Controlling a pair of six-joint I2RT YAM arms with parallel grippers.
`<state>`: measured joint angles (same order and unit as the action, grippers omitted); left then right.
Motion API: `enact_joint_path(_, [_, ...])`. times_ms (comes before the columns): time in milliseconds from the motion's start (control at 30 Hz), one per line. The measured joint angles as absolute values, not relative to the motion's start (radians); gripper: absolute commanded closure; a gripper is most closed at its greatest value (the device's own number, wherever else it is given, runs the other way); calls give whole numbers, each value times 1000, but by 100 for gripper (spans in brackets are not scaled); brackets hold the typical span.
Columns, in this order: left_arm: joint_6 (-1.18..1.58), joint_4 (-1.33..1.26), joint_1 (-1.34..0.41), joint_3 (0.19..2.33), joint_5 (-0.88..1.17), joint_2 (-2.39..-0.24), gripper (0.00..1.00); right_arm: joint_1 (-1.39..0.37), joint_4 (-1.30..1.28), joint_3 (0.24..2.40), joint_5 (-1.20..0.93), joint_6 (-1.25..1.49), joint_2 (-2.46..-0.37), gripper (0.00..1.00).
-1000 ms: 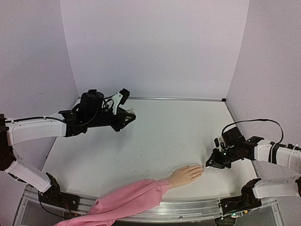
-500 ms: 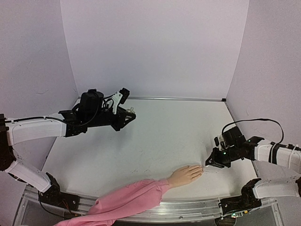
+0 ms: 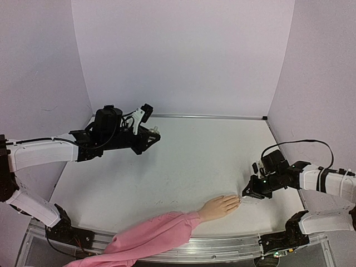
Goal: Paint the nails
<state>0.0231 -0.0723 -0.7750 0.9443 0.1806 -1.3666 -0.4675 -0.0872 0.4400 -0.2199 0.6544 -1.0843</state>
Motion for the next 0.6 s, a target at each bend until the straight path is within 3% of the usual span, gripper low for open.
enact_joint_path(600, [23, -72, -772, 944, 180, -1367, 100, -483, -90, 440, -198, 659, -1105, 100])
